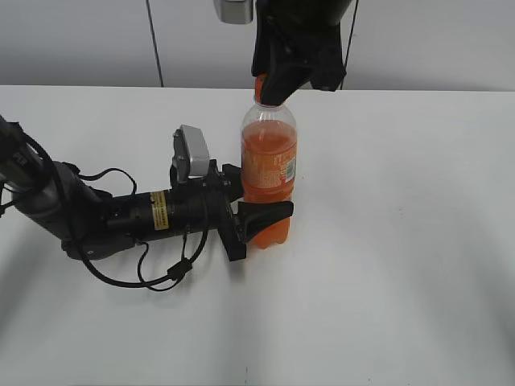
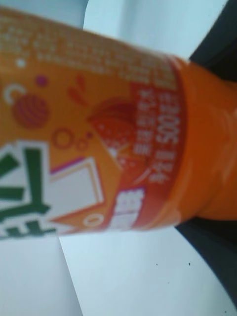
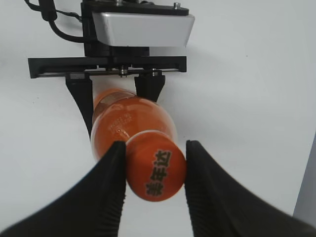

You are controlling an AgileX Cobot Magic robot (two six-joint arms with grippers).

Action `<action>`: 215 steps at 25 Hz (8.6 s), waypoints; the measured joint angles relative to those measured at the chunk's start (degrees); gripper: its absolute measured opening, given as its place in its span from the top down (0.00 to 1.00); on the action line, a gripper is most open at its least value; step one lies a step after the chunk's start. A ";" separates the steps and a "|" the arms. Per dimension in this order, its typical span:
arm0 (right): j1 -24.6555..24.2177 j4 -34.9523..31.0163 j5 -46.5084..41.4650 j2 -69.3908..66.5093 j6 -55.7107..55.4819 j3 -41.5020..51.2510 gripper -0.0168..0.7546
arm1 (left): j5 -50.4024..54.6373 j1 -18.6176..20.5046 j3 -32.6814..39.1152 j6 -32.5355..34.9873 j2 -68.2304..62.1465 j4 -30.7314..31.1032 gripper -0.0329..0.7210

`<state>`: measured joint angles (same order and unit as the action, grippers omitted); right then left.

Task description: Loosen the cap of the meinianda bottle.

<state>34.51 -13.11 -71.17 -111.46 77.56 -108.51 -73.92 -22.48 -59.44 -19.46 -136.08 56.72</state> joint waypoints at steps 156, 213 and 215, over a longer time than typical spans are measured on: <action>0.06 2.99 0.63 5.56 -76.72 -0.12 0.22 | -0.03 -0.02 0.00 -0.46 -0.06 -0.26 0.43; 0.06 5.20 0.67 -0.51 -75.86 0.44 0.34 | -0.03 -0.02 0.00 -0.57 -0.06 -0.31 0.43; 0.06 5.03 0.67 -0.51 -75.86 0.44 0.42 | -0.03 -0.02 0.00 -0.57 -0.06 -0.31 0.43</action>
<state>34.56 -8.08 -70.50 -111.98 1.69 -108.07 -73.95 -22.50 -59.44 -20.02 -136.14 56.41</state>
